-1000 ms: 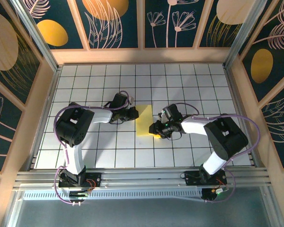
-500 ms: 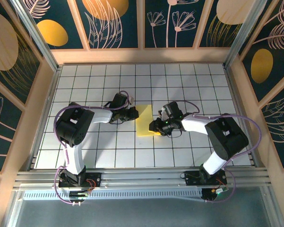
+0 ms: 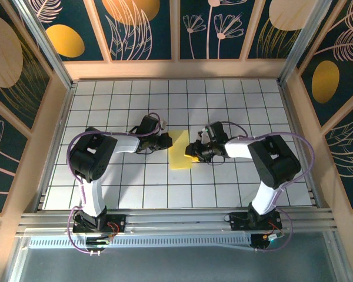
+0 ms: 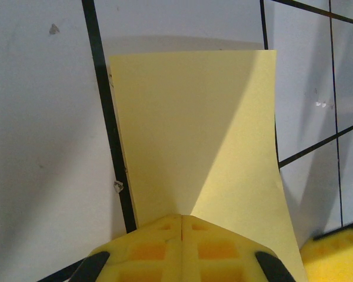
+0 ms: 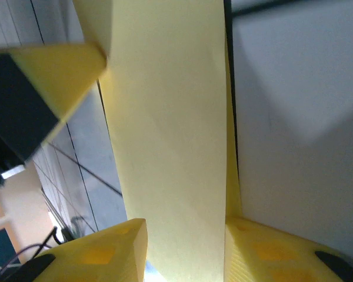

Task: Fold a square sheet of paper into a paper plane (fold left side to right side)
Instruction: Fold the triangle a second time at the center of the table.

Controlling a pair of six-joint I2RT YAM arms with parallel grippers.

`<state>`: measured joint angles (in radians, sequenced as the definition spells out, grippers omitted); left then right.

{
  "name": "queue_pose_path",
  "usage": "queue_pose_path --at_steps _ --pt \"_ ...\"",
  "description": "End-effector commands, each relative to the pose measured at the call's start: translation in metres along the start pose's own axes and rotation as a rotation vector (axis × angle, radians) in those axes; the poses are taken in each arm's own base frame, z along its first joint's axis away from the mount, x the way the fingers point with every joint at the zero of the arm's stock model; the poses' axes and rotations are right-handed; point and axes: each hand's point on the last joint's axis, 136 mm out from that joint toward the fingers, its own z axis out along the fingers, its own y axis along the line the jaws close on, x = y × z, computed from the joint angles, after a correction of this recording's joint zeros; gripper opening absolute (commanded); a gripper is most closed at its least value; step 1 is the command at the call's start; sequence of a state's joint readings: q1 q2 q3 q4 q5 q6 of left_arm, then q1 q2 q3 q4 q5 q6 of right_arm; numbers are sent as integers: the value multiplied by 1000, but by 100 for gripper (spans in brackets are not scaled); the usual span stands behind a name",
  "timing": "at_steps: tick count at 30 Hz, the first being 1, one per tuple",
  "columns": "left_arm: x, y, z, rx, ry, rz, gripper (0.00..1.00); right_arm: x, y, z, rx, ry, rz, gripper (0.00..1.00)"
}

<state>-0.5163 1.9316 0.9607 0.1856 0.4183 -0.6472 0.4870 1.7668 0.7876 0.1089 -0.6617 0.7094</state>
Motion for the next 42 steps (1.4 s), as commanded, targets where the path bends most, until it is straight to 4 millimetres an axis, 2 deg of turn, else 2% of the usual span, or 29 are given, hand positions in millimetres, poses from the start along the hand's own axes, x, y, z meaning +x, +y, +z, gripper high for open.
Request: queue_pose_path --at_steps 1,8,13,17,21,23,24,26,29,34,38,42 --pt "10 8 4 -17 44 -3 2 -26 22 0 -82 -28 -55 36" --pt "6 2 2 5 34 -2 2 -44 16 7 -87 -21 -44 34" --pt "1 -6 -3 22 16 9 12 -44 9 10 -67 -14 -40 29" --pt "-11 -19 -14 46 -29 43 20 -43 5 10 -56 -9 -34 18" --pt "-30 -31 -40 13 -120 126 32 -44 9 6 -70 -8 -26 0" --pt "-36 -33 -55 -18 -170 178 35 -45 13 3 -79 -12 -21 0" --pt "-41 -41 -70 -16 -209 214 37 -44 14 3 -80 -10 -17 0" --pt "-39 -47 -85 -24 -244 270 40 -44 15 1 -82 -13 -9 0" --pt "-26 -54 -100 -51 -273 355 46 -44 17 -2 -81 -20 3 0" --pt "19 -73 -104 -85 -256 508 54 -44 18 -5 -72 -32 9 0" --pt "56 -90 -95 -126 -217 624 57 -45 17 -6 -66 -34 12 0" --pt "83 -107 -78 -174 -175 738 61 -46 15 -4 -61 -37 15 0"
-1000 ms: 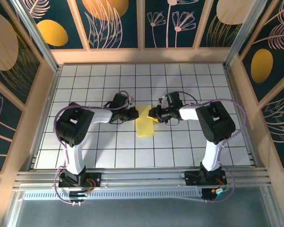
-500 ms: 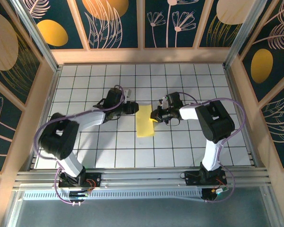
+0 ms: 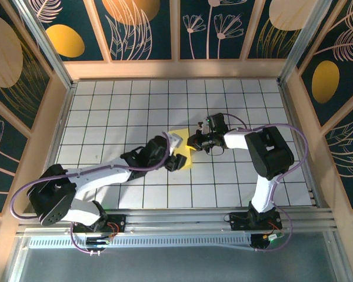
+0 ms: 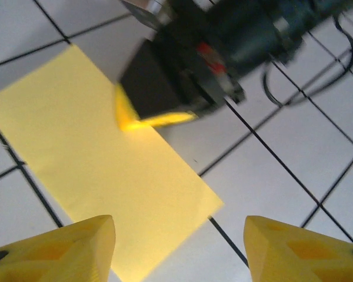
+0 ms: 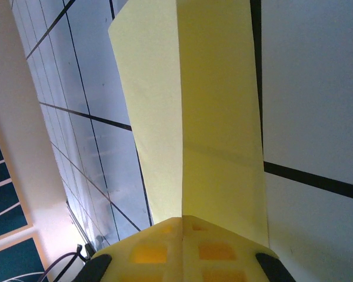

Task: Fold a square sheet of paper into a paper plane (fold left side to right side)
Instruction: Fold the triangle a second time at the center of the table.

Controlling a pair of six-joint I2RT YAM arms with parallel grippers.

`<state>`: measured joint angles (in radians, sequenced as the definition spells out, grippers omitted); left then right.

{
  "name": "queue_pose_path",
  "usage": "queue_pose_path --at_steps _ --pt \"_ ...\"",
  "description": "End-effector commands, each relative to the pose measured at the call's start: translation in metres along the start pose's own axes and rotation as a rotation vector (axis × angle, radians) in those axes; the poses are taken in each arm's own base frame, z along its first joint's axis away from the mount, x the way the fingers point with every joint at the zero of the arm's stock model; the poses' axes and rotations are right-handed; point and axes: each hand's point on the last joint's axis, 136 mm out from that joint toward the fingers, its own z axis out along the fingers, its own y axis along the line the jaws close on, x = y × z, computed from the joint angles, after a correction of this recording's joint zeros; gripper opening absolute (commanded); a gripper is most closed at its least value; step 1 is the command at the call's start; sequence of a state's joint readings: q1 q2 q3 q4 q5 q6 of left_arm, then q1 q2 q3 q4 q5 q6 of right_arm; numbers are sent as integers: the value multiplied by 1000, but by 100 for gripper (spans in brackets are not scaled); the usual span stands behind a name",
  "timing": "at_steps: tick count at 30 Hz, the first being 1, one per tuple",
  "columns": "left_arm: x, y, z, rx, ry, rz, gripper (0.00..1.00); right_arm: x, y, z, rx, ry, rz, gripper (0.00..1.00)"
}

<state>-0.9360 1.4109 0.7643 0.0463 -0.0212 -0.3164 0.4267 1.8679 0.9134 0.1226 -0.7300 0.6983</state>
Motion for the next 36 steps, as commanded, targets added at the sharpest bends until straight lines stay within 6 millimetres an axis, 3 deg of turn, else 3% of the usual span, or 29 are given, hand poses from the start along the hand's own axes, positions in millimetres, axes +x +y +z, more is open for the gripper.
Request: queue_pose_path --at_steps 1,6,11,18,22,25,27,31,36 --pt "8 -5 10 -101 40 118 61 -5 5 -6 5 -20 14 0" --pt "20 -23 36 -169 112 249 65 -6 3 -6 11 -22 17 0" --pt "30 -18 58 -257 174 323 67 -5 4 -5 11 -20 14 0" --pt "35 -10 73 -311 214 352 65 -6 4 -6 11 -23 12 0" --pt "37 -10 74 -309 217 353 48 -6 2 -5 21 -23 12 0" --pt "36 -12 72 -298 211 342 12 -7 1 -6 25 -27 12 0" --pt "32 -15 69 -284 198 332 0 -9 3 -6 23 -31 7 0" --pt "24 -19 64 -265 168 308 0 -15 11 -10 10 -48 -12 4" --pt "19 -20 61 -181 161 227 0 -29 32 -28 -28 -114 -74 16"
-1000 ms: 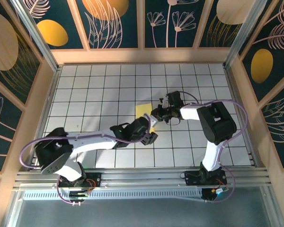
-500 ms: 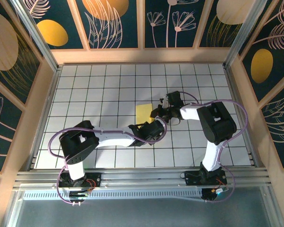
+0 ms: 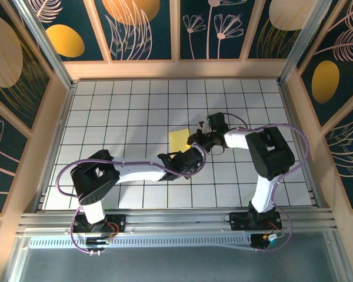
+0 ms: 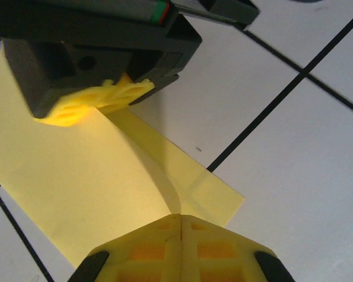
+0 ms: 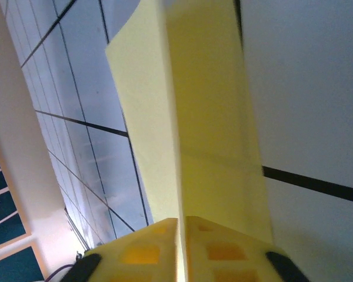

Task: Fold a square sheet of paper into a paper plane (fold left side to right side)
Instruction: Fold the triangle a second time at the center of the table.

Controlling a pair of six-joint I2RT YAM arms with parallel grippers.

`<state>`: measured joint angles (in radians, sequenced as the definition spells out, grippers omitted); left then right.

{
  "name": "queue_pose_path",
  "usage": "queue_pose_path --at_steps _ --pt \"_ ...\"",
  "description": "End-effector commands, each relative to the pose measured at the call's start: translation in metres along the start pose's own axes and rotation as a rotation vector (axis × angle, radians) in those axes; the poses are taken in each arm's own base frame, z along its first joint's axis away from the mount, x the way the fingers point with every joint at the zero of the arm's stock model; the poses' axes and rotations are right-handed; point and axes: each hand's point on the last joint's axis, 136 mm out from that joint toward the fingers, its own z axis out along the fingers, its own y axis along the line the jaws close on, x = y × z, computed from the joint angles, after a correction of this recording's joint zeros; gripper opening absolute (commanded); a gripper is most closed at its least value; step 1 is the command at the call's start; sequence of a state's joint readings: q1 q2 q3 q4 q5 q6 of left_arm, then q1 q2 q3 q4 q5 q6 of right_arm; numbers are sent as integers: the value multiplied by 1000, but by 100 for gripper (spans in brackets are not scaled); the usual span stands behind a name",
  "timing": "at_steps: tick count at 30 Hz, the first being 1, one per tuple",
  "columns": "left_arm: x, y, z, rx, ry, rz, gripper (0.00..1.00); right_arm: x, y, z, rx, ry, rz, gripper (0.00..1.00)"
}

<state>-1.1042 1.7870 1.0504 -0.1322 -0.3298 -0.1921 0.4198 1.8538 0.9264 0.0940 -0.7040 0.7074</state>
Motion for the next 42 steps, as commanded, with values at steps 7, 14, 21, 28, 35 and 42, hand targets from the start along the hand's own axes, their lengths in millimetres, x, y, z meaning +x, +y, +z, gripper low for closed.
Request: queue_pose_path --at_steps 7,14,21,28,35,42 --pt "-21 0 -18 288 -64 -201 0 -36 31 -69 -39 -230 -137 32" --pt "-16 1 -16 432 -38 -302 0 -4 7 -89 3 -231 -171 20" --pt "-10 18 -13 473 -40 -413 0 44 -7 -72 -8 -134 -150 0" --pt "-7 21 -10 490 -30 -461 0 70 -12 -36 4 -48 -127 0" --pt "-1 28 -3 443 -6 -478 0 92 -24 -14 48 36 -113 0" --pt "6 35 0 400 19 -473 0 95 -45 -11 133 42 -80 0"
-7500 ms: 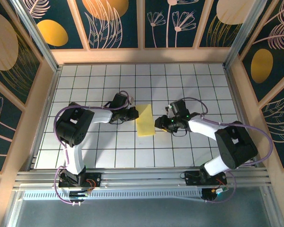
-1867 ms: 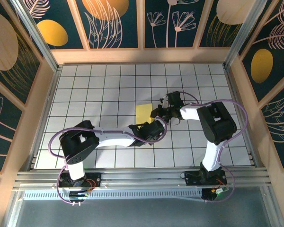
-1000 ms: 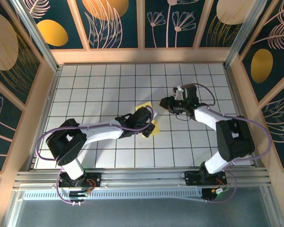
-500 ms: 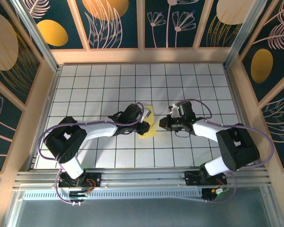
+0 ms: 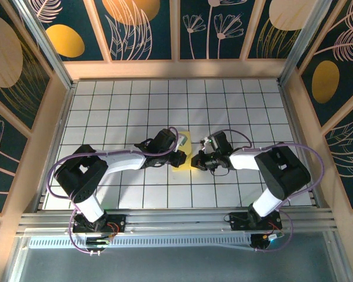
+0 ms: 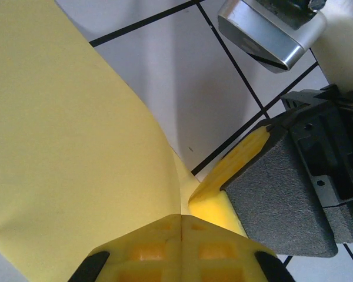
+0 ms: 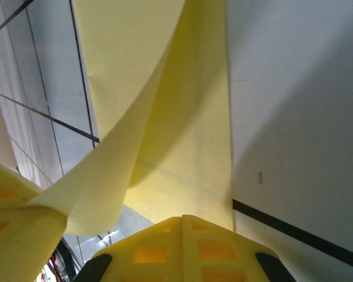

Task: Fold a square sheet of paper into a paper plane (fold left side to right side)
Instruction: Fold the triangle a second time at the center of the table.

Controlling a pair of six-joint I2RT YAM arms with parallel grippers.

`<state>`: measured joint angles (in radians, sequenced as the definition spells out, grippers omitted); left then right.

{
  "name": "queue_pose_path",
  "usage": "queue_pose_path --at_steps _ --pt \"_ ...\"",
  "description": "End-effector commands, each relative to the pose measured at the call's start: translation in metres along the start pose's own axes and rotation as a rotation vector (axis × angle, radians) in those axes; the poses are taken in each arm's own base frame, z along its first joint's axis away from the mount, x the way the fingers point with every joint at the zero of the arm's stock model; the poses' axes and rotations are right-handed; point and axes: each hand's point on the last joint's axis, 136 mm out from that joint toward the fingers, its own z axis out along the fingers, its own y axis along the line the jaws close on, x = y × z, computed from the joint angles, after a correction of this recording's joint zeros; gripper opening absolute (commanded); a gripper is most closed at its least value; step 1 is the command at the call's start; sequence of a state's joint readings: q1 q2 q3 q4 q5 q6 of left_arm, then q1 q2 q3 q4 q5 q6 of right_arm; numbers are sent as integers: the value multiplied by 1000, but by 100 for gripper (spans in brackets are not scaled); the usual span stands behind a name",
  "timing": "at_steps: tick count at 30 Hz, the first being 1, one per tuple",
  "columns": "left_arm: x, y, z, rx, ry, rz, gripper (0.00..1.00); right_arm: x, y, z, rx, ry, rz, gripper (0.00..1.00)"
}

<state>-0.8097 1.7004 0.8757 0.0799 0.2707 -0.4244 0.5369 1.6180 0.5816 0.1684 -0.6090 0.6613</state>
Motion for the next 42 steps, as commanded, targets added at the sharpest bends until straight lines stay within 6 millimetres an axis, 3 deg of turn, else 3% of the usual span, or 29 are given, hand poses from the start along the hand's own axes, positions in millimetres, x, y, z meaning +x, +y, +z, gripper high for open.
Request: queue_pose_path --at_steps 1,9,19,42 --pt "-1 10 -3 -41 3 -10 0 4 -15 3 68 7 24 0" --pt "0 24 -4 -84 30 -3 0 11 -29 4 120 31 36 0" --pt "0 50 4 -163 74 -11 0 17 -28 7 129 45 23 0" --pt "3 72 8 -251 83 -8 0 18 -30 7 139 47 23 0"
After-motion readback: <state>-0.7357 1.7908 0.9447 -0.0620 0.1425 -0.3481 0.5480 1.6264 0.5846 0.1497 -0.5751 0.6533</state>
